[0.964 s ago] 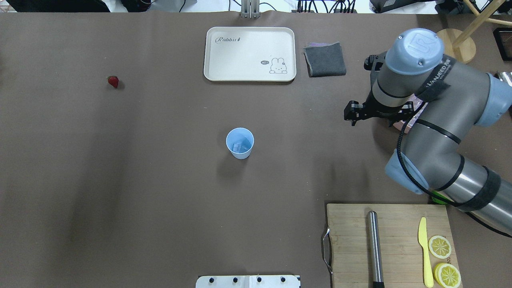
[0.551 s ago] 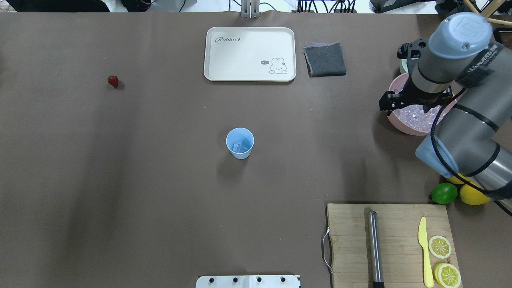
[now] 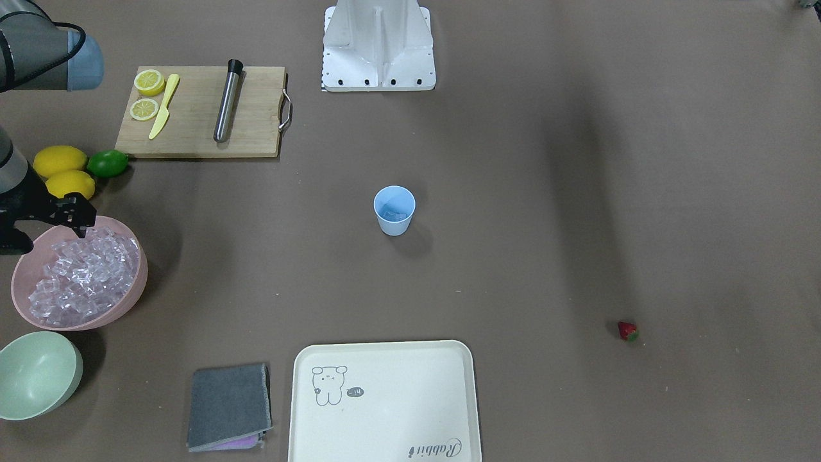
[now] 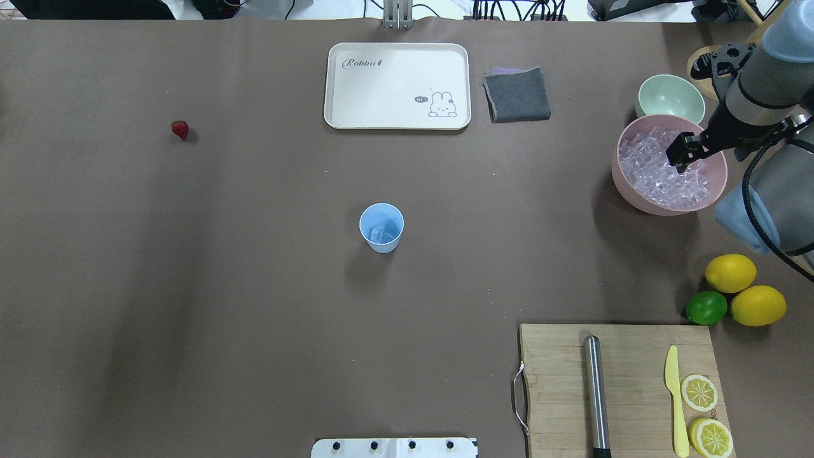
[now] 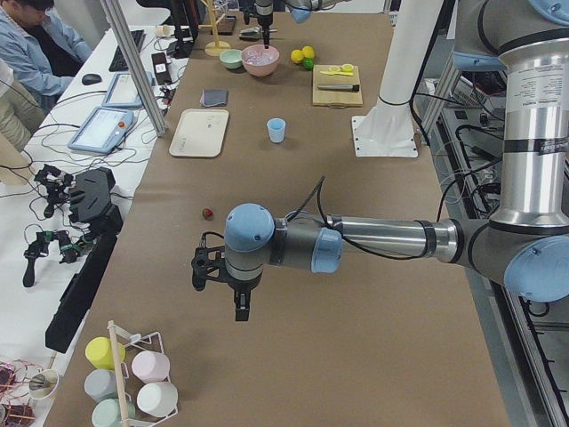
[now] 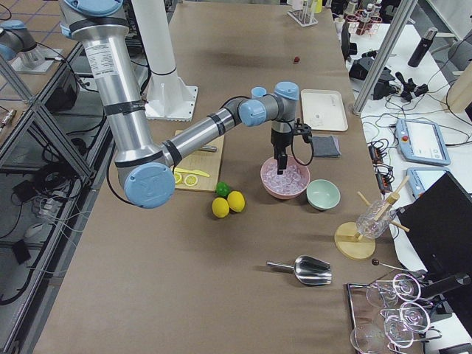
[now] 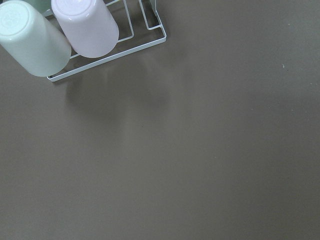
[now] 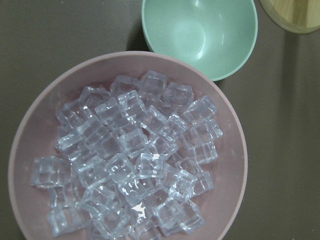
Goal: Put ice and strawberries in cup
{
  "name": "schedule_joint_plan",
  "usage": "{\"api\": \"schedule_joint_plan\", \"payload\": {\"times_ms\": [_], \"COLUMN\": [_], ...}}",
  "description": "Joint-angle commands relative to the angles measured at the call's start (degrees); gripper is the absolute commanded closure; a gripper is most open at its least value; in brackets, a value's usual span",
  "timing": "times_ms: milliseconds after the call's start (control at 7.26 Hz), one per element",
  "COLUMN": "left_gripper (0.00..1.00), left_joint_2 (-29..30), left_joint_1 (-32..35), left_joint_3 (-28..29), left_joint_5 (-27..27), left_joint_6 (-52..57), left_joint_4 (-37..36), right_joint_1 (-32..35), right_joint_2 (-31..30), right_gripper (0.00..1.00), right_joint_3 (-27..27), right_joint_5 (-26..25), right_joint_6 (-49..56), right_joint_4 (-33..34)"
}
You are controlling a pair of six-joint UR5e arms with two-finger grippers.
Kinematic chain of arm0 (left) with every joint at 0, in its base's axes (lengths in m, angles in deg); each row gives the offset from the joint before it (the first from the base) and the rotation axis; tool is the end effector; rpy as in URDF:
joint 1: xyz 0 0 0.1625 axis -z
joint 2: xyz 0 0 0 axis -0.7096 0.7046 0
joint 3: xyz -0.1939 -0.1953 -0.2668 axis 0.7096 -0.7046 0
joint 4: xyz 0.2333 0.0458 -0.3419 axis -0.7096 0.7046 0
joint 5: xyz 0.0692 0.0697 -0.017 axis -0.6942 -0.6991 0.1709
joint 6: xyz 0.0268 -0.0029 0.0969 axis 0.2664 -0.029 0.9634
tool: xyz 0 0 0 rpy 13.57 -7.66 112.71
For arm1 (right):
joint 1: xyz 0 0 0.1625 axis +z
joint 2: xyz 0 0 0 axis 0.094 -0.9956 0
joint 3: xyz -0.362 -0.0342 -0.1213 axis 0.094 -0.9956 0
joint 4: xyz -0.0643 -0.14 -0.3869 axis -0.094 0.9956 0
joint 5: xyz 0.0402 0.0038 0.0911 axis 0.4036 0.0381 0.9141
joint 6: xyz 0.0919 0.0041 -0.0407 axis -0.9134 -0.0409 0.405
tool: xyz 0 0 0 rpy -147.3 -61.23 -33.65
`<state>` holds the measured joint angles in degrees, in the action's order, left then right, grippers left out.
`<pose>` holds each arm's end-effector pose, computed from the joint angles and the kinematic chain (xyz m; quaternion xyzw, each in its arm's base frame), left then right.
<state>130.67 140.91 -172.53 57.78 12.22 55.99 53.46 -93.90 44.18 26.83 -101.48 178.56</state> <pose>-0.1088 -0.4719 0.5764 0.0638 0.3886 -0.0818 0.9156 -0.2131 -0.5306 0.3991 0.0267 -0.2554 -0.0493 0.9652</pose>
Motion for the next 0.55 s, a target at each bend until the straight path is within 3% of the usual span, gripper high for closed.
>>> {"api": "schedule_joint_plan", "payload": {"times_ms": [0,413], "left_gripper": [0.03,0.03], "left_joint_2": [0.0,0.0], "left_joint_1": [-0.2,-0.2], "left_joint_3": [0.6,0.1], "left_joint_5": [-0.1,-0.1], "left_joint_6": [0.0,0.0], "left_joint_4": [-0.1,-0.1], "right_joint_1": [-1.0,-2.3], "right_joint_2": [0.5,-1.4], "right_gripper": [0.00,0.00], "right_joint_3": [0.4,-0.8], "right_joint_5": [-0.1,-0.4], "right_joint_6": [2.8,5.9], "right_joint_4": [-0.2,-10.5]}}
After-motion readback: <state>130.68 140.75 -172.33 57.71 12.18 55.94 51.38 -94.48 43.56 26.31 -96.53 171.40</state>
